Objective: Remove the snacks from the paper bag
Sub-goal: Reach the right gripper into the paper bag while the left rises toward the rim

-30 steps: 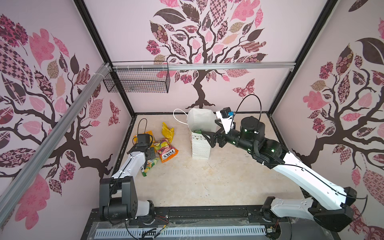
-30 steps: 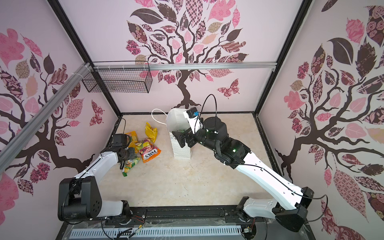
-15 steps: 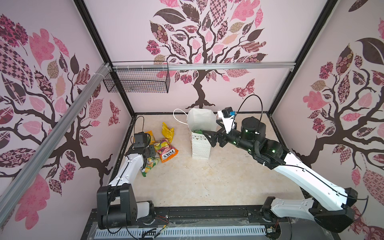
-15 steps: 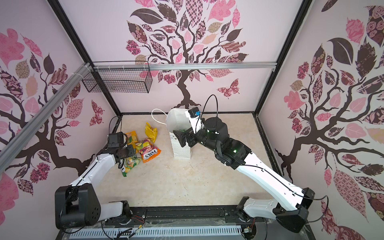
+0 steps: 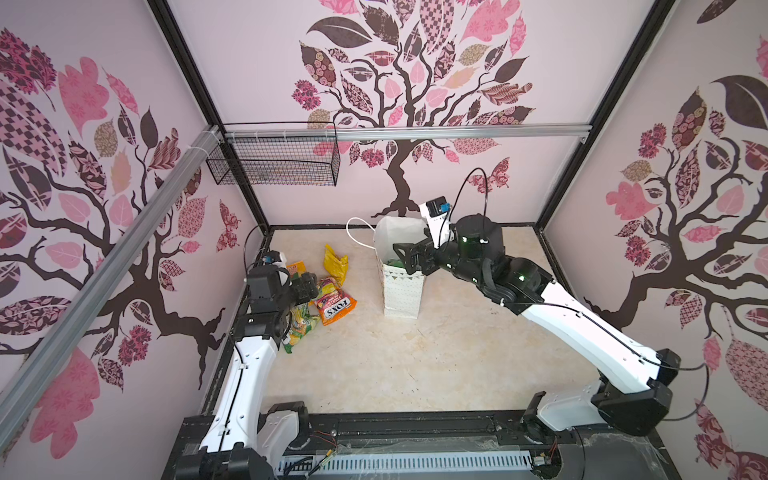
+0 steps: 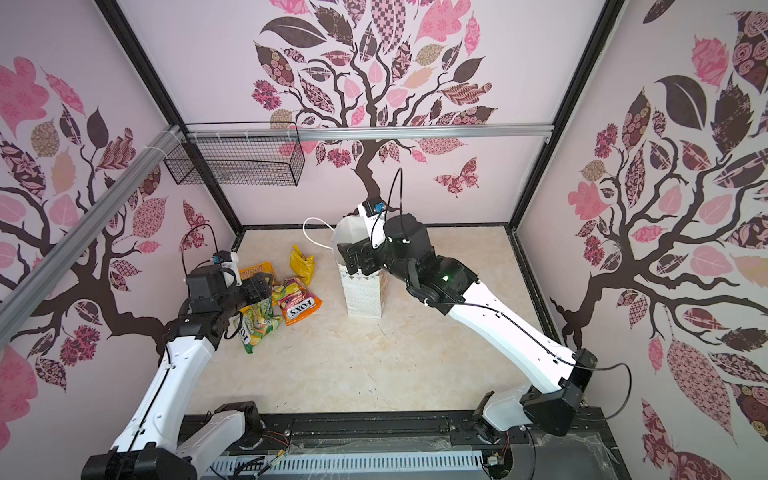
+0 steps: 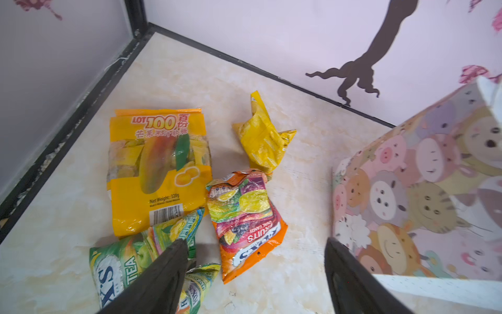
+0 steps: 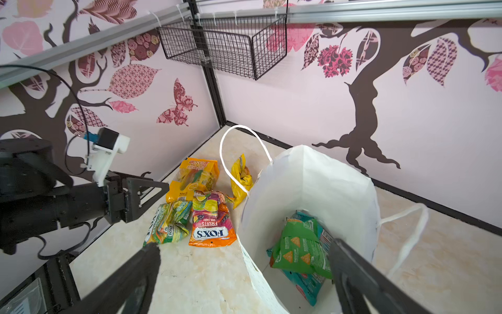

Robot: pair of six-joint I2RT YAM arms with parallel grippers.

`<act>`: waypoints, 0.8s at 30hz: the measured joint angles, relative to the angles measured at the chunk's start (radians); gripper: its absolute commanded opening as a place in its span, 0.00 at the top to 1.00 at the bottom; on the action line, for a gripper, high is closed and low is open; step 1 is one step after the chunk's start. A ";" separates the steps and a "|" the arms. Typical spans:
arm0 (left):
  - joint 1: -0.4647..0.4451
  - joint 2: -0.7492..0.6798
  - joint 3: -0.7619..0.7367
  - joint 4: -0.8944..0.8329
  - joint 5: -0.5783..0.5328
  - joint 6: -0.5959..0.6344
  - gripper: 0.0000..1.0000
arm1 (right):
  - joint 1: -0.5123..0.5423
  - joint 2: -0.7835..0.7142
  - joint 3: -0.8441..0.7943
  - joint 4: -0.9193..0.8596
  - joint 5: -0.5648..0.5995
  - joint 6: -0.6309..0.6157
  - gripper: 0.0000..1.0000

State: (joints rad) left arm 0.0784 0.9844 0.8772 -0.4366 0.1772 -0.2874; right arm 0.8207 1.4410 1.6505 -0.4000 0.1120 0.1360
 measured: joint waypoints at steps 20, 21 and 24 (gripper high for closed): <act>-0.428 -0.045 0.352 -0.034 0.216 0.106 0.08 | -0.104 0.465 0.544 -0.405 -0.080 0.082 0.00; -0.448 -0.045 0.359 -0.039 0.212 0.117 0.08 | -0.104 0.478 0.554 -0.410 -0.083 0.083 0.00; -0.510 -0.046 0.387 -0.062 0.193 0.151 0.08 | -0.105 0.513 0.571 -0.423 -0.091 0.089 0.01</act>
State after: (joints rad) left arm -0.4320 0.9386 1.2640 -0.4984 0.3702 -0.1360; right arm 0.7158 1.9537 2.2215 -0.8234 0.0212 0.2249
